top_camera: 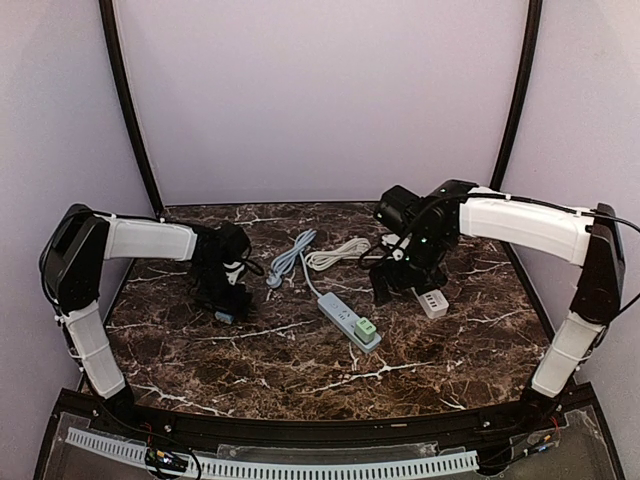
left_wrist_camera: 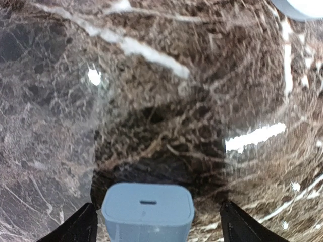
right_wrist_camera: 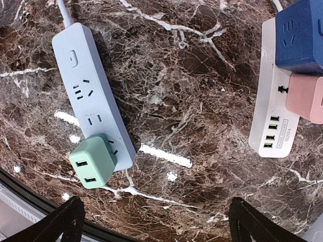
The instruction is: Insert the plug
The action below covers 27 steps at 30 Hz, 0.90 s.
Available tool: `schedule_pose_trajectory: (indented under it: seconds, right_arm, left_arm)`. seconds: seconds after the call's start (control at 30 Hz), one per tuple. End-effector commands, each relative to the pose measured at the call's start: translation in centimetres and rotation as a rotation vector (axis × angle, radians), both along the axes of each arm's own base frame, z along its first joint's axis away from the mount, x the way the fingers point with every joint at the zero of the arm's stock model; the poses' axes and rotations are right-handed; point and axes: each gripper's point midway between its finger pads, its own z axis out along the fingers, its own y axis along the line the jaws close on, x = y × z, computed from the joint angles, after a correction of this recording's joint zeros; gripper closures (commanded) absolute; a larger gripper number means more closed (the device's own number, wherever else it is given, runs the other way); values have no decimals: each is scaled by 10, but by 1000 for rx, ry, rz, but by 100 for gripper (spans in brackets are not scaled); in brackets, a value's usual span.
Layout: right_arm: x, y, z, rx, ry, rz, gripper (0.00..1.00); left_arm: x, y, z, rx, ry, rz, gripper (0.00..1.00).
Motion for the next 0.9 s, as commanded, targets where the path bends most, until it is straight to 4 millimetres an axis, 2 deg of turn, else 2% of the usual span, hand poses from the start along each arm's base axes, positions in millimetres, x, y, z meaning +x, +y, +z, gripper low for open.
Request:
schedule_pose_trajectory:
  seconds: [0.0, 0.27, 0.5, 0.73, 0.87]
  right_arm:
    - [1, -5, 5, 17, -22, -38, 2]
    - [-4, -10, 5, 24, -20, -63, 1]
    - [-6, -13, 9, 28, -22, -78, 1]
    - [-9, -16, 12, 33, -21, -94, 1]
    - [-11, -16, 14, 37, -18, -99, 1]
  left_arm:
    - [-15, -1, 17, -31, -5, -100, 16]
    - [-26, 13, 10, 4, -27, -159, 25]
    - [-24, 13, -3, -22, -84, -136, 32]
    - [-16, 10, -4, -42, -138, -130, 45]
    - [-12, 9, -3, -40, -152, -127, 49]
